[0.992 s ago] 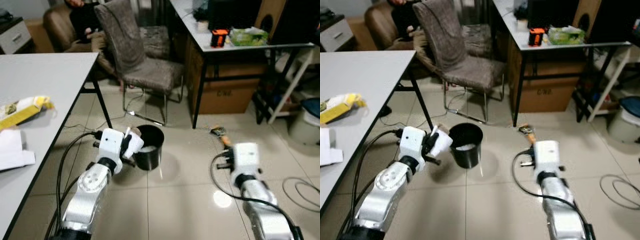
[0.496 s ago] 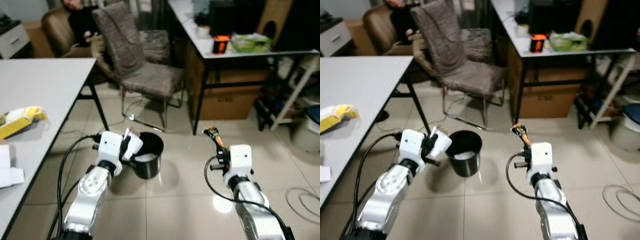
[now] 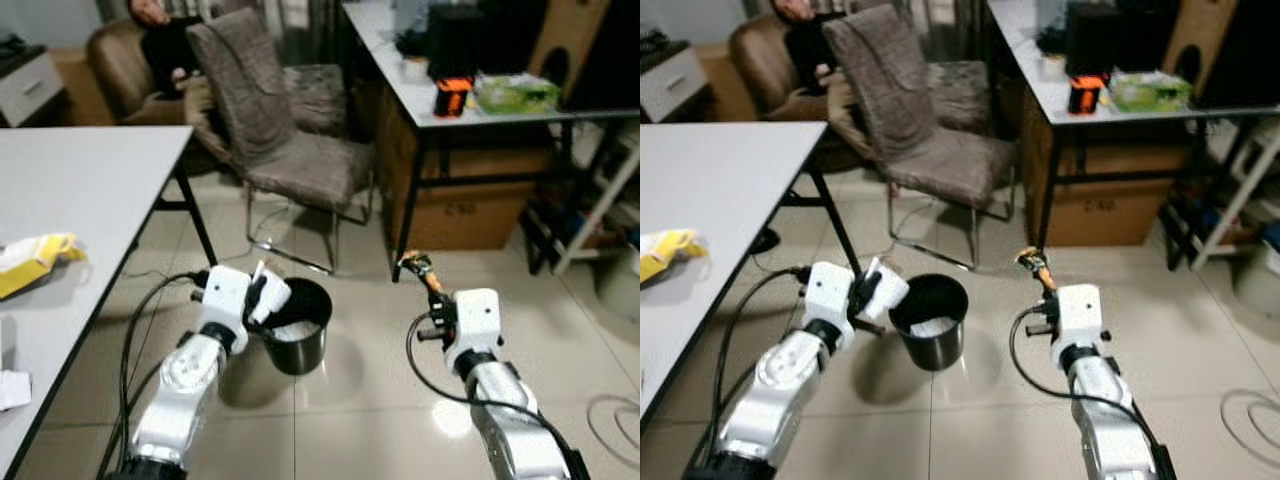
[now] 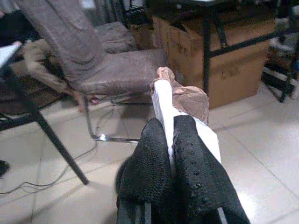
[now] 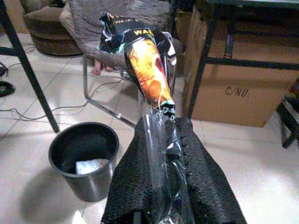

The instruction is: Picking trash to rubbish bin

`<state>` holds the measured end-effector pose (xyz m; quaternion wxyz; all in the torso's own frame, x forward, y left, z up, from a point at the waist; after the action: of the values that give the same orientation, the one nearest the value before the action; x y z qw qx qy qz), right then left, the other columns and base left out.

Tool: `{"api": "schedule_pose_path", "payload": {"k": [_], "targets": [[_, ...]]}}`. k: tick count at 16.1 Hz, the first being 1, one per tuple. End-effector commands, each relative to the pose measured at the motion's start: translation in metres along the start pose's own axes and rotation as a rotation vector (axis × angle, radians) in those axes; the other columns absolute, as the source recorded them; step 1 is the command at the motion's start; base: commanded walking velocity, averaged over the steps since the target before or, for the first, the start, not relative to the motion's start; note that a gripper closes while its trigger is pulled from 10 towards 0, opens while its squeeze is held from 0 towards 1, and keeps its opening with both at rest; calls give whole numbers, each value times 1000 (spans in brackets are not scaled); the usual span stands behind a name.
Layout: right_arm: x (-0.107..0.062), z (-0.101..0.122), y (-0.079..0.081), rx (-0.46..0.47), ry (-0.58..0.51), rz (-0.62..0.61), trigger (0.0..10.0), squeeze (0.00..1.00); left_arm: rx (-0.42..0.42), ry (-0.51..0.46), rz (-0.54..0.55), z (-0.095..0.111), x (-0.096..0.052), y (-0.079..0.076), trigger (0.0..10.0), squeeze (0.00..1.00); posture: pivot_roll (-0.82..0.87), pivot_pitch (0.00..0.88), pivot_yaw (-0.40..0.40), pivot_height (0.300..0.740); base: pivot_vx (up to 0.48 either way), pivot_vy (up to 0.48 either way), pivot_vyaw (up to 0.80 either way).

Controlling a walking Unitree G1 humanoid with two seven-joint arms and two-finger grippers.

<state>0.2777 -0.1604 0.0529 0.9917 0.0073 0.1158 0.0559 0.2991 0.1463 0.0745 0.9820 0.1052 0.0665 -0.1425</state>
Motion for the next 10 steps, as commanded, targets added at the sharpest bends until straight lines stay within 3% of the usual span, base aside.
{"api": "schedule_pose_path", "payload": {"k": [1,10], "targets": [[3,-1,9,17,2,37,10000,0,30,1,33,2,0,12,10000,0,-66,0,34,740,398,0,-400],[4,-5,13,-9,33,75,10000,0,17,23,42,-4,-2,14,10000,0,-73,0,23,740,412,0,0]]}}
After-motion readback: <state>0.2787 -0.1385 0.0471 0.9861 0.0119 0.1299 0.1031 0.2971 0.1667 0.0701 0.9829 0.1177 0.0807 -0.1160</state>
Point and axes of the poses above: a point about 5 cm out from each wrist's last joint towards the gripper, its own x axis pointing out of the wrist towards the gripper, its own z axis along the axis of the wrist's last joint, y = z × x, the point moved 2 cm from there along x, pointing out of the wrist towards the gripper, and after that the axes turned 4 degrees about x, right-handed, at the moved point
